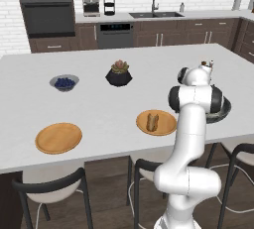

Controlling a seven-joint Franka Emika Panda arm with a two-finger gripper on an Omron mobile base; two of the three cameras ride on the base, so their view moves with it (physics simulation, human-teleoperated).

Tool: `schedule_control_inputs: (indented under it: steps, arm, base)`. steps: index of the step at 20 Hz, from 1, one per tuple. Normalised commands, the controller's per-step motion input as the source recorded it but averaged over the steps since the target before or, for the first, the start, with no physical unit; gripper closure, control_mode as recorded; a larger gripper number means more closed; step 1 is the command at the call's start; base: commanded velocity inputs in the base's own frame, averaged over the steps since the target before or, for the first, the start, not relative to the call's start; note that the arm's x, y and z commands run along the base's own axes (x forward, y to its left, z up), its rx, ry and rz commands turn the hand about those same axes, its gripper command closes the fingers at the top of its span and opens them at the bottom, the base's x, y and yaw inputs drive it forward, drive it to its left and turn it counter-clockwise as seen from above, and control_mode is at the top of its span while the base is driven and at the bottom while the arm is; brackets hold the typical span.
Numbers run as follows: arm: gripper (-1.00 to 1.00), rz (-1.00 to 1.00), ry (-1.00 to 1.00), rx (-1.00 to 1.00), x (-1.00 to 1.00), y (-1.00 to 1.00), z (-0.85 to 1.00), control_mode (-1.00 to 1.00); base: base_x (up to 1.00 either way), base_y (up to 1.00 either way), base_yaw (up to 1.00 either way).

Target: Place one bun and one sausage from the bowl on each plate.

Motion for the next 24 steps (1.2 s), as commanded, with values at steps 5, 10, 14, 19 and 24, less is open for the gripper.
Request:
schedule_control_inputs:
  steps: [5,10,14,19,24]
  arm:
    - [1.0,0.02,0.0,0.0,0.0,0.07,-0.05,-1.0]
    - [1.0,0.0,0.0,-0.04,0.0,0.05,0.07,-1.0]
    - [1.0,0.0,-0.02,-0.18,-0.09,0.05,0.78,-1.0]
    - [1.0,-0.07,-0.17,-0.18,-0.57,0.13,1.0,-1.0]
    - [1.0,-0.12,-0.23,-0.17,-0.95,0.71,0.9,-1.0]
  base:
    - [0.0,0.0,0.0]
    - [0.0,0.0,0.0]
    - [0.0,0.0,0.0]
    - [0.0,0.0,0.0]
    - [0.0,0.0,0.0]
